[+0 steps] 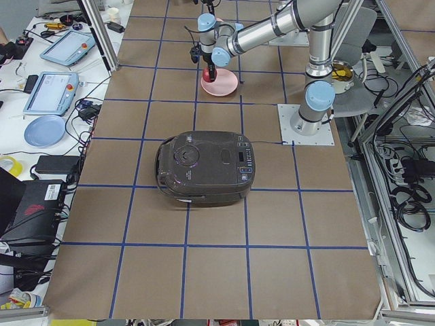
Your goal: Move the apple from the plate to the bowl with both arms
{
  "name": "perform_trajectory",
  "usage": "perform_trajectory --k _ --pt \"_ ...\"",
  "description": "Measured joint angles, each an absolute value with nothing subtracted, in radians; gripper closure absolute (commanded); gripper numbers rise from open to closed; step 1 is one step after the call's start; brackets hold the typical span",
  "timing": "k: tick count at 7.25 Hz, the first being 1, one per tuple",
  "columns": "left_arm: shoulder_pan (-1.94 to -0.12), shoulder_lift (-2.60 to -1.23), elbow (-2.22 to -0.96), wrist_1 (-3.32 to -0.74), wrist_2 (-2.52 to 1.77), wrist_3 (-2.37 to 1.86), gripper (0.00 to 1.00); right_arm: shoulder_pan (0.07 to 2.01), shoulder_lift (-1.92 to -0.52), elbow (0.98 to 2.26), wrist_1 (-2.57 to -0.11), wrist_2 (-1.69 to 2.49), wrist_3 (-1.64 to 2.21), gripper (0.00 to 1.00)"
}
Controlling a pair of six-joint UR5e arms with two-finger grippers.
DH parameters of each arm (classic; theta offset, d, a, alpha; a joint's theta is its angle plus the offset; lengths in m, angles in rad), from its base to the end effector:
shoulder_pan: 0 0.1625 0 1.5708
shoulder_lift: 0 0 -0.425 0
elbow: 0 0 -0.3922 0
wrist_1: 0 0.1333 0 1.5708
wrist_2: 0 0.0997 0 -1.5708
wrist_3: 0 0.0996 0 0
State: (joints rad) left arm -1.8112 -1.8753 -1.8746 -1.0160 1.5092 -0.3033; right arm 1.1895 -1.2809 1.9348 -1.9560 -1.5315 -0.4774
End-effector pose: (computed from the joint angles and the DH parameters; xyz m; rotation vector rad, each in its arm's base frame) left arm -0.2648 -0.4947 0.2392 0.0999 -3.0932 -0.1054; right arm -0.0596 -0.5175 0.2088 -0.1350 2.9720 0.3413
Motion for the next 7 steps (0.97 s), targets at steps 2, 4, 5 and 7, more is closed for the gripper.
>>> perform_trajectory --k 2,4,5,7 --pt "-1.815 -1.878 -1.768 -1.116 1.505 -0.326 0.88 1.228 -1.326 1.889 -1.884 -1.466 -0.461 1.0" --pt "-1.824 -1.868 -1.704 -1.189 1.501 -0.35 0.88 1.337 -1.339 1.872 -1.866 -1.412 -0.361 1.0" --pt "-1.83 -1.864 -1.692 -1.209 1.502 -0.353 0.88 1.413 -1.337 1.875 -1.884 -1.395 -0.303 1.0" --pt "-1.841 -1.863 -1.686 -1.22 1.507 -0.354 0.88 1.523 -1.319 1.911 -1.97 -1.385 -0.211 1.0"
